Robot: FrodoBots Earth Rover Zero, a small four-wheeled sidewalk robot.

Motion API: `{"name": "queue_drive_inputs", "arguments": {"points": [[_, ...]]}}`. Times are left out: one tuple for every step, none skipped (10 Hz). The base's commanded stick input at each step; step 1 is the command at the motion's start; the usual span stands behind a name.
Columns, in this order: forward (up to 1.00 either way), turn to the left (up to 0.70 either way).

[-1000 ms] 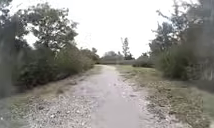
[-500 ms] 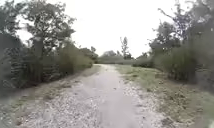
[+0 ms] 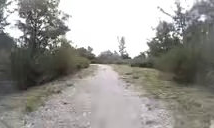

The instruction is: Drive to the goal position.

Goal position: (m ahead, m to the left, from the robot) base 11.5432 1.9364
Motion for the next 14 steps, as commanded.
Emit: {"name": "queue_drive_inputs", "arguments": {"points": [[0.70, 0.00], [0.70, 0.00], [0.70, 0.00], [0.70, 0.00], [0.70, 0.00], [0.70, 0.00], [0.70, 0.00], [0.70, 0.00], [0.70, 0.00], [0.70, 0.00], [0.70, 0.00], [0.70, 0.00], [0.70, 0.00], [0.70, 0.00]]}}
